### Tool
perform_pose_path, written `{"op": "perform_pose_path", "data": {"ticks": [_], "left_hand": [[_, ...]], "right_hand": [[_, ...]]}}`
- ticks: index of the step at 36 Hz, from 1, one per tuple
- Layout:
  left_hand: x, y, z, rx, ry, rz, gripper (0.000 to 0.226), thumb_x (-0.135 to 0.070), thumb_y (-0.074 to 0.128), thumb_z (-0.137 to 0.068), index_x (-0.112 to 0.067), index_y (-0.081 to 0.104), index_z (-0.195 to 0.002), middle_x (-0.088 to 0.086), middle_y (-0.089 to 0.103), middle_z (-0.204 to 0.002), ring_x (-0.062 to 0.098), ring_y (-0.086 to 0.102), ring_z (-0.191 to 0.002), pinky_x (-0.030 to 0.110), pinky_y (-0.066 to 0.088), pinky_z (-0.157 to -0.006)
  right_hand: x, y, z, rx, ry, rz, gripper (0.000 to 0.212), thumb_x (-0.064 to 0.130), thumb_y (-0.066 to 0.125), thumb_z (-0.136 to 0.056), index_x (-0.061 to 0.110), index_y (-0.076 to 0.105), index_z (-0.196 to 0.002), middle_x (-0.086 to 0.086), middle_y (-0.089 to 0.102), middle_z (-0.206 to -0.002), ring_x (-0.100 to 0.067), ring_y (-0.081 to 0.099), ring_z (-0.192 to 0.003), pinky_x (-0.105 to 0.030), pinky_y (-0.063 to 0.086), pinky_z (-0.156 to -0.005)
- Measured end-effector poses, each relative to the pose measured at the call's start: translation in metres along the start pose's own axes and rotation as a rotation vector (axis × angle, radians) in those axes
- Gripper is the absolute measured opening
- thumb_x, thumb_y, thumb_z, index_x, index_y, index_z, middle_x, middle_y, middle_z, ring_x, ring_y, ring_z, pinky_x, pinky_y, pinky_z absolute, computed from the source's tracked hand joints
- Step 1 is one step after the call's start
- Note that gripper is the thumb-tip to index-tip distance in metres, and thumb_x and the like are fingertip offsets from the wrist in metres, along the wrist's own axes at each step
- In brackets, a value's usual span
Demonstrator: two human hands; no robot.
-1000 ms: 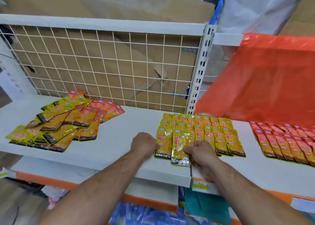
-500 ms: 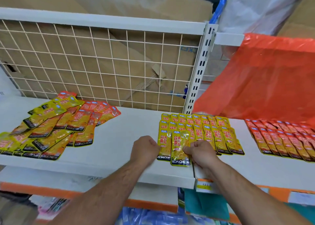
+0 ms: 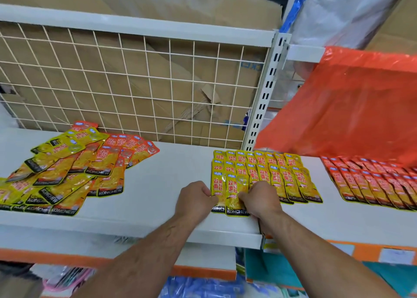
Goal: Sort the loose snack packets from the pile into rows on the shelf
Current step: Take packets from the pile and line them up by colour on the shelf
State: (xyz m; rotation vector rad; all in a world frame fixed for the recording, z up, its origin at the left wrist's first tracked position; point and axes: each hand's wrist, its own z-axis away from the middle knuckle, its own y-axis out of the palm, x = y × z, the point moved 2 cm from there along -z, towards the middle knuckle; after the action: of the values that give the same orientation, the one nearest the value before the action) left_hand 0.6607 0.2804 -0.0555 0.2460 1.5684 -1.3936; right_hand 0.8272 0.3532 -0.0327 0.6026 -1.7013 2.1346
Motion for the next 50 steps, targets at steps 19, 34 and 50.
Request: {"op": "perform_pose_path", "data": {"ticks": [19, 34, 50], "left_hand": [[0.002, 0.003, -0.002, -0.013, 0.002, -0.012, 0.016, -0.031, 0.076, -0.075, -0.023, 0.062, -0.074, -0.009, 0.065, -0.078, 0.013, 0.062, -0.077, 0.025, 0.046, -0.064], [-0.003, -0.002, 0.006, -0.049, -0.022, 0.038, 0.011, -0.027, 0.071, -0.076, -0.021, 0.061, -0.076, -0.008, 0.063, -0.078, 0.010, 0.059, -0.074, 0.024, 0.047, -0.065], [0.019, -0.051, 0.031, -0.303, 0.233, -0.609, 0.046, -0.044, 0.044, -0.086, -0.022, 0.058, -0.124, -0.003, 0.056, -0.125, 0.022, 0.047, -0.118, 0.036, 0.033, -0.096]], "right_hand": [[0.008, 0.002, -0.001, -0.060, -0.085, 0.189, 0.036, 0.028, 0.065, -0.086, 0.015, 0.045, -0.060, -0.005, 0.053, -0.069, -0.031, 0.062, -0.078, -0.026, 0.036, -0.060], [0.008, -0.003, 0.004, -0.119, -0.200, 0.198, 0.012, 0.024, 0.055, -0.088, 0.015, 0.056, -0.095, -0.004, 0.066, -0.095, -0.027, 0.059, -0.082, -0.029, 0.039, -0.061], [0.059, 0.021, 0.011, -0.069, -0.779, 0.255, 0.030, 0.032, 0.063, -0.085, 0.017, 0.070, -0.110, -0.005, 0.066, -0.108, -0.028, 0.058, -0.107, -0.035, 0.047, -0.086]]}}
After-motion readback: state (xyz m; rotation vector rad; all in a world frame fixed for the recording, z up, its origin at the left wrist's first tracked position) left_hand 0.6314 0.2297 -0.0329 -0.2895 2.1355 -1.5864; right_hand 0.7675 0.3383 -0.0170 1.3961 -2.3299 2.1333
